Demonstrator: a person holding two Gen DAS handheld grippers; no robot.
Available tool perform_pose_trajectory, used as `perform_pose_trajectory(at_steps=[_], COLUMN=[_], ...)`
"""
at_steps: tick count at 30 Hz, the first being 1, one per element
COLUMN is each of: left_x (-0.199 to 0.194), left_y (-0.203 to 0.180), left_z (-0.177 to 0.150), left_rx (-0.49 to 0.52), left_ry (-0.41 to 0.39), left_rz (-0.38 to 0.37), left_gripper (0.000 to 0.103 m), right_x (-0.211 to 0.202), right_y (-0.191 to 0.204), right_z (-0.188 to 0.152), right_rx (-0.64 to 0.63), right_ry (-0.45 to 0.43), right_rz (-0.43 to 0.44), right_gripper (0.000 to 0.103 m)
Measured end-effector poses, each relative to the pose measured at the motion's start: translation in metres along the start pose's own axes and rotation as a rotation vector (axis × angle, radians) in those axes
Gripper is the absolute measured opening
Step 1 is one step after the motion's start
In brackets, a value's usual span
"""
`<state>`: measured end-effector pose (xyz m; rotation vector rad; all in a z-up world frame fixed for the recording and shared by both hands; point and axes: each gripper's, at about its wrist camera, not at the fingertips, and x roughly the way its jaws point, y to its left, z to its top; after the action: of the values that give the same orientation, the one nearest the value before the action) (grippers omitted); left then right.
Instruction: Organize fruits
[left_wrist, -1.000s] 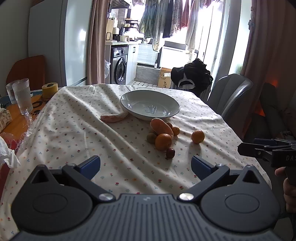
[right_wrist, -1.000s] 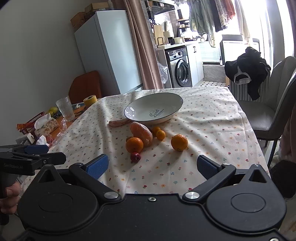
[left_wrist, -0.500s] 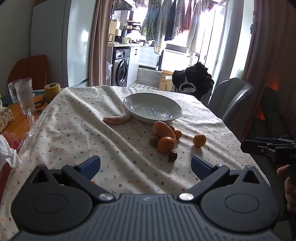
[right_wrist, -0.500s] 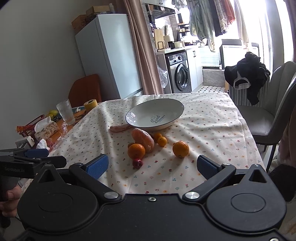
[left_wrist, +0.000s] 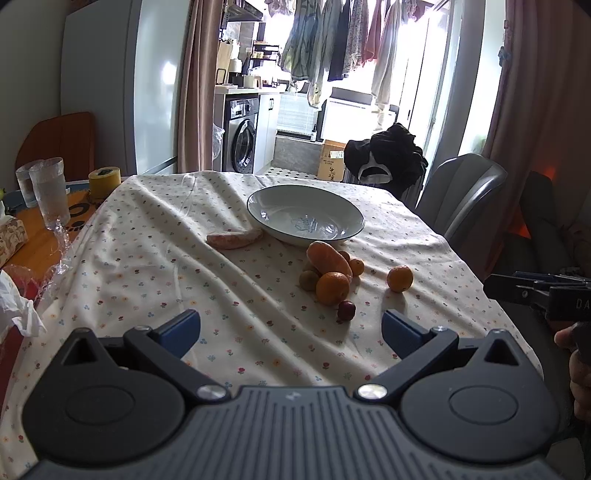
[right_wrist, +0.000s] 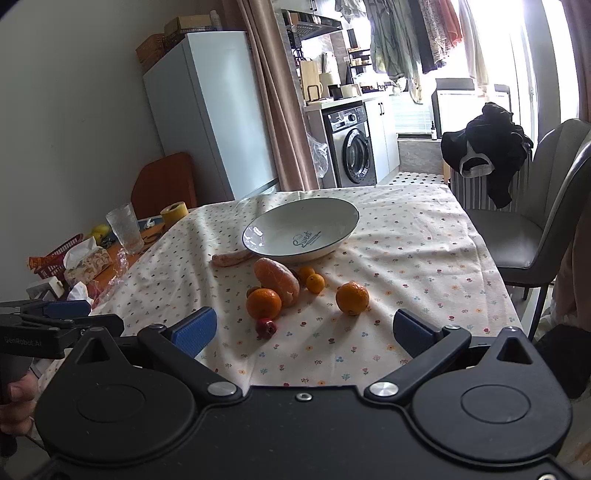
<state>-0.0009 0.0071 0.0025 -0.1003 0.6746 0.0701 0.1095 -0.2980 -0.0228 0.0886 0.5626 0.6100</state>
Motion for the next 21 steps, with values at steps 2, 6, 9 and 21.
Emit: perform_pose_trajectory(at_steps=[2,6,9,21], left_x=[0.000,0.004,0.009,0.042], left_y=[0.003,0.010,0.006,-0.021], left_z=[0.000,0.000,-0.001,0.001], left_rx=[-0.028,-0.101,-0.108,-0.054], left_ry=[-0.002,-0.047,-0.054,-0.032], left_rz=[-0.008,-0.044,-0.033,0.018], left_gripper=[0.103,0.103,0.103,0.103], right_x=[-0.001,0.000,0.005,0.028], right_y=[0.000,-0.001,-0.004,-0.029], right_z=[0.000,0.001,0.002,0.000], right_rx=[-0.020,-0.038,-0.049,-0.021], right_ry=[-0.013,-0.021,-0.018,0.009], right_rz=[0.004,0.015,0.010,0.045], right_gripper=[0.103,0.103,0.103,0.103])
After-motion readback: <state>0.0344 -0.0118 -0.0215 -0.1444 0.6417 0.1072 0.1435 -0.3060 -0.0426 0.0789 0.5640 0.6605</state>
